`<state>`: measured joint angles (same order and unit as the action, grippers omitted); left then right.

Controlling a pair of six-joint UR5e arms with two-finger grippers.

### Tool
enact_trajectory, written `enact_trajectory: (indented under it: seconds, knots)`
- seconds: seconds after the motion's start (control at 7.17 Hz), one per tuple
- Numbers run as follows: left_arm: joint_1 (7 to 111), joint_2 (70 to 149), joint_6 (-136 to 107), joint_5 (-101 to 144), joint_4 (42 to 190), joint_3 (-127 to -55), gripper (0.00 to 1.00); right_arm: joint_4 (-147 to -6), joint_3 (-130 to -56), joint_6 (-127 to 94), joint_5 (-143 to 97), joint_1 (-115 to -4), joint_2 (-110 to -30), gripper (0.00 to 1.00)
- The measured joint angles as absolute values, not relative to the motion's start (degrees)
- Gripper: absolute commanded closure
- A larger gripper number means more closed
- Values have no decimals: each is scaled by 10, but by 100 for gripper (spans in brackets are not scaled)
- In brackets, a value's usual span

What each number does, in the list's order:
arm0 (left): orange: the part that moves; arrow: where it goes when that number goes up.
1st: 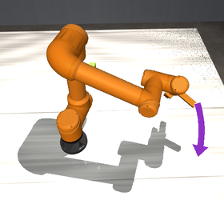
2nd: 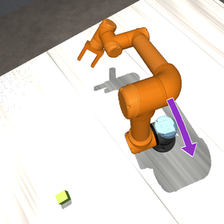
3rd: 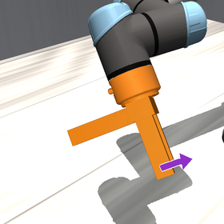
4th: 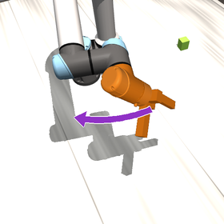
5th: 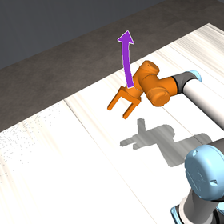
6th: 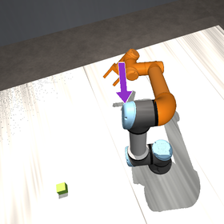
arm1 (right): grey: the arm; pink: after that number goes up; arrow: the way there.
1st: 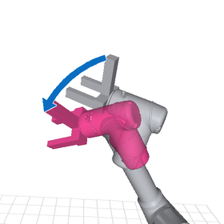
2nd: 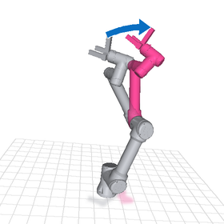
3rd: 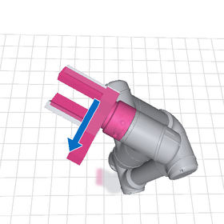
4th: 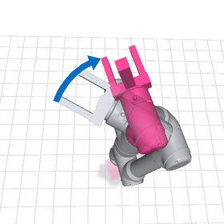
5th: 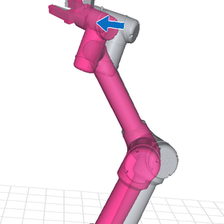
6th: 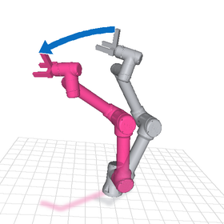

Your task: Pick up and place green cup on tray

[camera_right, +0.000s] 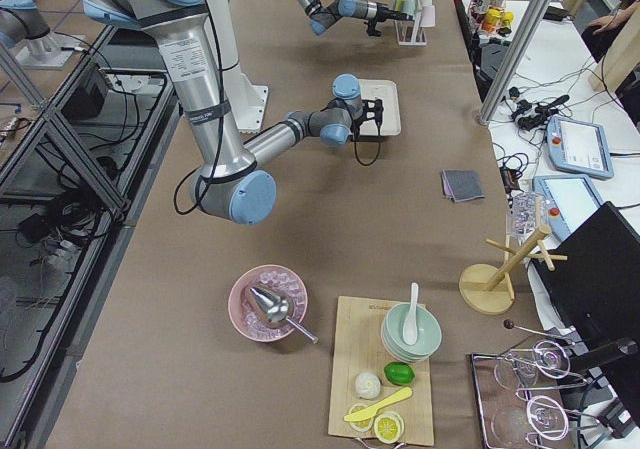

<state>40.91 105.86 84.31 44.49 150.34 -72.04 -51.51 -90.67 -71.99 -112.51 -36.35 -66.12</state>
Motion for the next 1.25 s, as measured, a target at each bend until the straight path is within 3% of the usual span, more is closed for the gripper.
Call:
enact_trajectory:
  seconds: [1.25]
  knots:
    - [451, 1033, 924, 480, 1555, -754, 18, -514, -882, -703, -1124, -363, -655, 100]
